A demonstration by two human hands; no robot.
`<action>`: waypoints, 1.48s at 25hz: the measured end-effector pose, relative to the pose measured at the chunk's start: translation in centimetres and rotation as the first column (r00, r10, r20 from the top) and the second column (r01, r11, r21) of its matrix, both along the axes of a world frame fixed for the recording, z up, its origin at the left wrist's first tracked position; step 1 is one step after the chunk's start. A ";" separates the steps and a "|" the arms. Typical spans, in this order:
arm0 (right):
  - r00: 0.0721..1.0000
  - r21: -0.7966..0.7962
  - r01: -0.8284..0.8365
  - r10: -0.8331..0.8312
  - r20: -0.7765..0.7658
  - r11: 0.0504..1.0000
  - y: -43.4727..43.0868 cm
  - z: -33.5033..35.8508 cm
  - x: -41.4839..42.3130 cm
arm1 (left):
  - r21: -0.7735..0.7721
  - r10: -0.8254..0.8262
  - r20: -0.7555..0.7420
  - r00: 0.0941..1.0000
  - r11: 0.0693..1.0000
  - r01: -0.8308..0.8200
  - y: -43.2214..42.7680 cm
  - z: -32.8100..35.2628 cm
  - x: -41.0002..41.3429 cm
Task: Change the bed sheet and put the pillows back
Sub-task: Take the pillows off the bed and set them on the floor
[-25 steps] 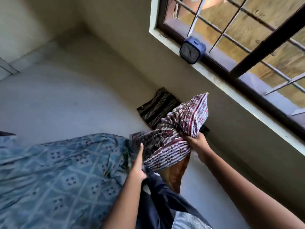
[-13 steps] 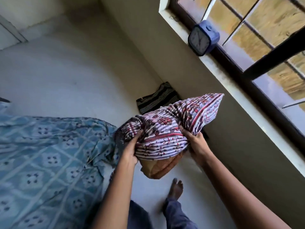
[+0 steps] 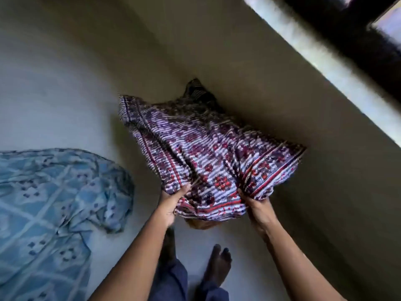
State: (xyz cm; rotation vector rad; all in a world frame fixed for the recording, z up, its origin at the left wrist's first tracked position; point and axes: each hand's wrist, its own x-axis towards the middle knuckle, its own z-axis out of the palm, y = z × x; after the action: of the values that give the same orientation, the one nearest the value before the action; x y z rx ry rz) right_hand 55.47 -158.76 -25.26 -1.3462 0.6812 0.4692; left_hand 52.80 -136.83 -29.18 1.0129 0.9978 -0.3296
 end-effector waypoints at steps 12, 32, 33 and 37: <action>0.945 -0.611 -0.308 0.162 -0.283 0.729 -6.4 -17.3 -6.1 | -0.152 0.052 -0.336 0.941 0.983 -0.108 -4.5 -18.2 -6.7; 0.494 -0.883 -0.314 0.854 0.163 0.350 4.3 -8.1 15.8 | -0.170 0.408 -0.117 0.905 0.890 -0.423 1.5 -14.4 1.3; 0.526 -0.880 -0.296 0.832 0.175 0.372 3.7 -7.4 16.4 | -0.166 0.406 -0.064 0.912 0.896 -0.411 1.1 -13.7 2.1; 0.669 -0.878 -0.357 0.743 -0.001 0.320 1.4 -11.3 19.8 | -0.055 0.317 -0.004 0.948 0.947 -0.317 0.4 -15.6 7.2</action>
State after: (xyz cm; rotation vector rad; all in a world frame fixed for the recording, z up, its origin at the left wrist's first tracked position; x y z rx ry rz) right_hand 75.23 -157.39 -36.60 -2.5857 -0.0510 0.3896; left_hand 59.99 -136.43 -44.74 0.7865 1.1219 -0.0871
